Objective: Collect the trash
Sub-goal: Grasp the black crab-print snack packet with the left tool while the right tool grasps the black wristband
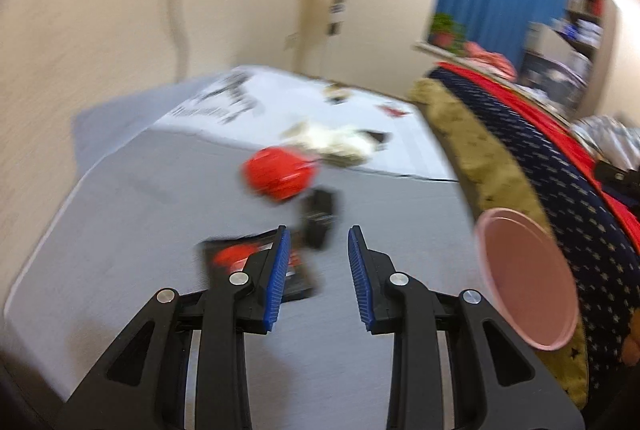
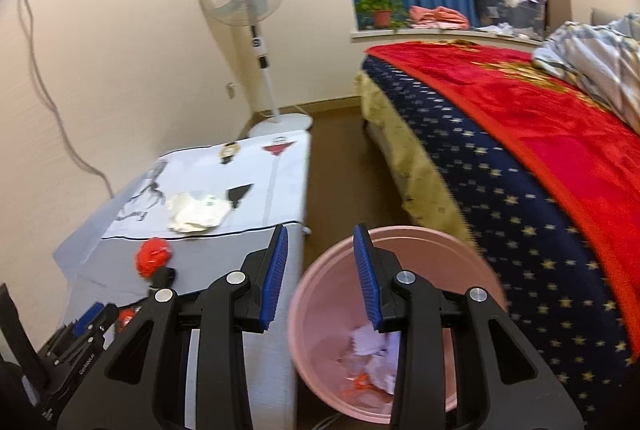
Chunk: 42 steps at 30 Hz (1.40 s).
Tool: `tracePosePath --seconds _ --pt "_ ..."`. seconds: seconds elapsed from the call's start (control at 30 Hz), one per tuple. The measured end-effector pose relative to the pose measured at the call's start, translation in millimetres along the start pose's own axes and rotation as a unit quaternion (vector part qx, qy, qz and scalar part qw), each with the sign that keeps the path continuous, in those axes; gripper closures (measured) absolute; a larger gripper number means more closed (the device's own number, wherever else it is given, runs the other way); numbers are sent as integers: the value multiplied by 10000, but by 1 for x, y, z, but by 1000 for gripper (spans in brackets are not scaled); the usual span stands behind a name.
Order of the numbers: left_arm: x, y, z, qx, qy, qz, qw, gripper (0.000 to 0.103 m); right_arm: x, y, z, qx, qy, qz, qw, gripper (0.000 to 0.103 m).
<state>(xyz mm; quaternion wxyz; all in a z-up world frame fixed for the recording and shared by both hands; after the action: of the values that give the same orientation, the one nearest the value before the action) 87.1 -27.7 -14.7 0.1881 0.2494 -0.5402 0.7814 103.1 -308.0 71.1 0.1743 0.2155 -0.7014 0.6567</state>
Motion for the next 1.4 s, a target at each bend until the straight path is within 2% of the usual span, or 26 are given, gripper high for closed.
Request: tracePosePath --seconds 0.07,0.17,0.23,0.4,0.53,0.63,0.7,0.87,1.0,1.1,1.33,1.37,1.4 --pt "-4 1 -23 272 -198 -150 9993 73 -6 -2 -16 44 -172 -15 9998 68" --pt "-14 5 -50 662 -307 -435 9964 73 -13 -4 -36 108 -351 -29 9993 68" --pt "-23 9 -61 875 -290 -657 9936 73 -19 -4 -50 177 -466 -53 9987 68" --pt "-35 16 -74 1211 -128 -920 9883 73 -36 2 -79 317 -687 -217 9969 68" --pt "-40 21 -77 1356 25 -1012 9856 80 -50 10 -97 351 -886 -385 9947 68" --pt "-45 21 -78 1427 151 -1079 9838 94 -63 16 -110 379 -1031 -513 9926 68" --pt "-46 20 -79 1422 175 -1068 9839 101 -70 20 -118 406 -1110 -577 9913 68" --pt "-42 12 -79 1386 228 -936 9857 101 -95 32 -140 435 -1353 -866 9860 68" --pt "-37 5 -79 1245 97 -743 9894 102 -117 44 -161 566 -1448 -1128 9814 67" --pt "-35 1 -80 1207 29 -664 9905 102 -132 52 -173 602 -1516 -1304 9779 62" --pt "-30 -6 -80 1035 -75 -513 9933 102 -152 67 -192 719 -1693 -1618 9695 62" --pt "-29 -7 -79 1001 -86 -491 9937 102 -152 69 -194 752 -1708 -1642 9686 65" --pt "-29 -8 -78 966 -93 -475 9941 102 -153 70 -195 800 -1693 -1661 9682 72"
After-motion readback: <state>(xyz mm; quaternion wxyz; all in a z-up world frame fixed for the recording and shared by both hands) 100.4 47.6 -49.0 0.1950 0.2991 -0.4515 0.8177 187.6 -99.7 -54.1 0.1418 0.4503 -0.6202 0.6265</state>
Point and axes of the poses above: each gripper's, at about its wrist camera, not at the fingertips, and x roughly against the way its jaws point, z to its right, y to its underside, the point moved 2 cm from there along -x, roughly the way its jaws point, and after that the axes turned 7 degrees about x, right-handed, at the moved point
